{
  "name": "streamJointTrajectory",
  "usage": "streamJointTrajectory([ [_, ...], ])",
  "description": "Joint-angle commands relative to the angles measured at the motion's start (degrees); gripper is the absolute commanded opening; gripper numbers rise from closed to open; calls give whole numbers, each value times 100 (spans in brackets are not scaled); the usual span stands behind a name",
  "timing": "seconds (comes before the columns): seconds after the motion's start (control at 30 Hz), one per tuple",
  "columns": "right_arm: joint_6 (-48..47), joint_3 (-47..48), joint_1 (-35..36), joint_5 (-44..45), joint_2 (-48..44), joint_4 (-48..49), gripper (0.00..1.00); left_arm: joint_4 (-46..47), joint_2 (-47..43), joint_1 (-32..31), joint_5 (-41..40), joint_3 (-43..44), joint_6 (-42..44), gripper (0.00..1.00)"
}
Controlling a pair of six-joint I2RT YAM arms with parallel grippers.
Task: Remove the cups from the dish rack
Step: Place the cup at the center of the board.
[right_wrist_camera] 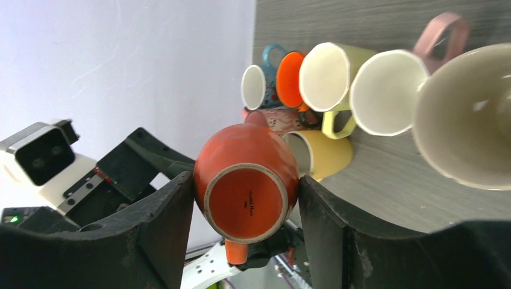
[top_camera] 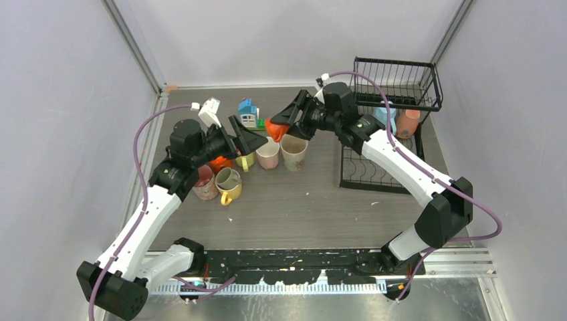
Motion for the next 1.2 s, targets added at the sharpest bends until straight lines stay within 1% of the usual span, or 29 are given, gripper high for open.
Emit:
streamJointTrajectory([
  [0.0,740,-158,163,-434,-202,1249,35,684,-22,-30,188,-71,-331,91],
  [0.13,977,-300,239,-544,-154,1548,34,922,-8,-26,241,-153,-593,85],
  [0.2,1077,-373,268,-599,-135,1685,34,1077,15,-22,293,-204,-747,80],
  [0.33,1243,-496,320,-698,-88,1865,34,1360,78,-26,378,-290,-928,68],
  [0.37,1262,-514,327,-708,-80,1861,34,1368,93,-26,392,-308,-955,63],
  [0.43,1314,-577,327,-726,-84,2086,34,1555,126,-26,434,-314,-1005,57],
  [0.6,1414,-689,356,-787,-54,2245,34,1680,181,-26,473,-302,-1070,49],
  [0.9,1473,-808,381,-825,-43,2359,34,1670,217,-26,467,-218,-977,45],
  [1.17,1680,-913,408,-889,16,2636,34,1831,248,-26,493,-252,-1043,36],
])
